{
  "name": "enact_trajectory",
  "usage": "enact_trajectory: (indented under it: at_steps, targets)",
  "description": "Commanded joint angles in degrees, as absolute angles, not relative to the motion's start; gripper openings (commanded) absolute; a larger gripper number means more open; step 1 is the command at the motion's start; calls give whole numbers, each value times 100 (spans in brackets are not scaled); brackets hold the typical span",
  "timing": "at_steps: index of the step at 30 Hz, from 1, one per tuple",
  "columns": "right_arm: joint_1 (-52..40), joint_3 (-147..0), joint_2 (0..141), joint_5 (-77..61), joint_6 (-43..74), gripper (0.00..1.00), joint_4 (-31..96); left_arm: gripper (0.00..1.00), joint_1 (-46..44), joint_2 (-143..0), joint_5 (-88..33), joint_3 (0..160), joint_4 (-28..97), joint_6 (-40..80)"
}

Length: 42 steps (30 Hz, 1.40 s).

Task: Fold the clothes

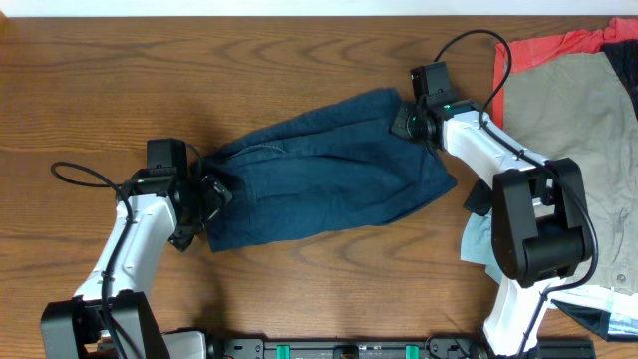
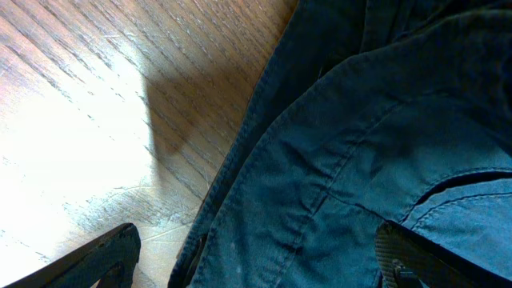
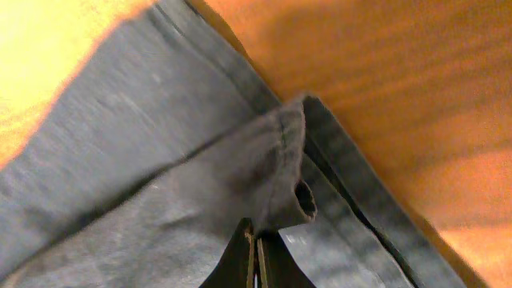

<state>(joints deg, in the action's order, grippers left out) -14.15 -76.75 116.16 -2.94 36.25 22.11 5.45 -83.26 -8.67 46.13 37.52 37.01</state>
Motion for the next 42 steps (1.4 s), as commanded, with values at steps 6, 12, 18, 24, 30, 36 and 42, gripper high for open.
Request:
enact_trajectory:
  at_steps: [6, 12, 18, 24, 30, 36, 42]
  targets:
    - [-1354, -7682, 11459, -972, 2851, 1, 226, 95, 528, -8348, -856, 4661, 3795, 3599]
    - [-1404, -7682, 11459, -1612, 2729, 99, -434, 95, 528, -8348, -856, 4661, 3833, 3599]
    - [-1387, -7682, 11441, -1699, 2147, 99, 1013, 95, 550, -8348, -829, 4661, 3822, 3597]
    - [-1380, -7682, 11391, -1476, 1772, 99, 2112, 98, 735, -8348, -965, 4661, 3645, 3599]
    - [-1396, -7682, 11155, -1179, 1610, 99, 2842, 98, 749, -8576, -1588, 4617, 3376, 3129]
    - [-1472, -7682, 10602, -1181, 1083, 99, 3076, 92, 749, -9306, -2222, 4595, 3199, 2783]
    - [-1704, -7682, 10121, -1199, 915, 73, 3223, 76, 742, -9841, -2508, 4595, 3138, 2567]
